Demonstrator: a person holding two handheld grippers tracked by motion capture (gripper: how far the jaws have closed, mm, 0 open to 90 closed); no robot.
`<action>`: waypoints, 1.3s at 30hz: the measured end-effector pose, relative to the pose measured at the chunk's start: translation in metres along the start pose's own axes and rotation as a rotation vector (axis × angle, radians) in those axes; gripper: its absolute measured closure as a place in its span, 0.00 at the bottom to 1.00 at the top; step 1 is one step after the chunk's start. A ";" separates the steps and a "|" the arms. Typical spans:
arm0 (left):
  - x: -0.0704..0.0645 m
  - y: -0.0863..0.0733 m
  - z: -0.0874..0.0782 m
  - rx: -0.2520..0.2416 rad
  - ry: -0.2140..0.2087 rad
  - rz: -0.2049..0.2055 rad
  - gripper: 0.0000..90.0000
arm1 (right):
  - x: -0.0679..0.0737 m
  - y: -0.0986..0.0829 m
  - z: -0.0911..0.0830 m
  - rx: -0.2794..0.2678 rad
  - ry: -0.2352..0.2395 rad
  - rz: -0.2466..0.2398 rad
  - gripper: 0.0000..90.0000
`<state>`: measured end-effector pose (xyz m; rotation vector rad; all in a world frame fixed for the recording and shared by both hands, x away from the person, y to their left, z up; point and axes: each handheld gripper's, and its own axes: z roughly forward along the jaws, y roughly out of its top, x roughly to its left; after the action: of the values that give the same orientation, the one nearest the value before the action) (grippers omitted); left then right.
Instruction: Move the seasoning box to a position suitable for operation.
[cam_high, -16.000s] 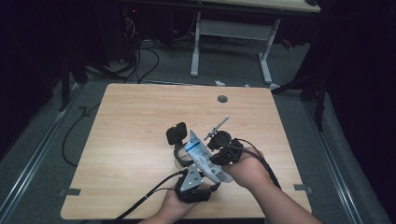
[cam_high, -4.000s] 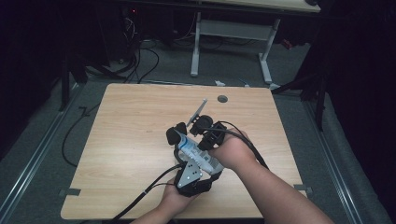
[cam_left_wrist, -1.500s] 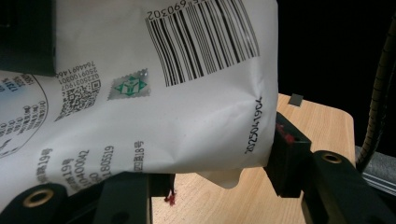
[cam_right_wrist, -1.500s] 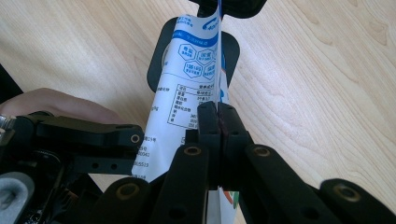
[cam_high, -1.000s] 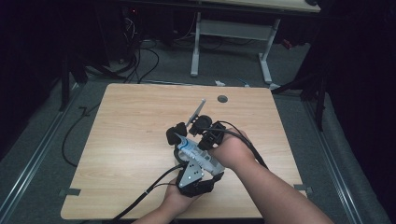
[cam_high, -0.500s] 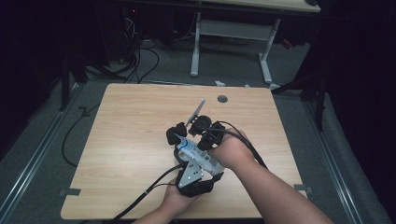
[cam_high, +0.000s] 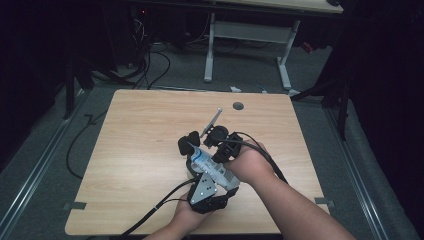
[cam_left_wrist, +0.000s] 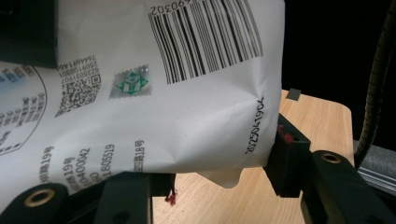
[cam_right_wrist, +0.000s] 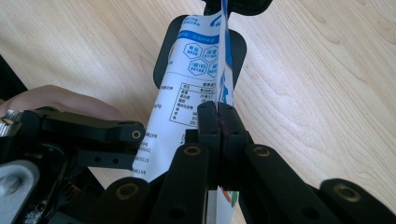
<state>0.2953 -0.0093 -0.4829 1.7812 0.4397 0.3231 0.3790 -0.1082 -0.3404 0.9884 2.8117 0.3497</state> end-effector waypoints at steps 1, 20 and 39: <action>0.000 -0.001 0.000 0.001 -0.001 -0.003 0.58 | 0.000 0.000 0.000 0.000 -0.002 -0.001 1.00; 0.001 -0.018 -0.003 0.034 -0.015 -0.007 0.56 | 0.000 -0.011 -0.001 -0.012 0.035 0.016 1.00; 0.004 -0.027 -0.005 0.048 -0.012 -0.022 0.55 | 0.000 -0.015 -0.001 -0.009 0.042 0.027 1.00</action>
<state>0.2937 0.0027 -0.5078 1.8233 0.4620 0.2882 0.3698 -0.1196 -0.3431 1.0296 2.8337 0.3899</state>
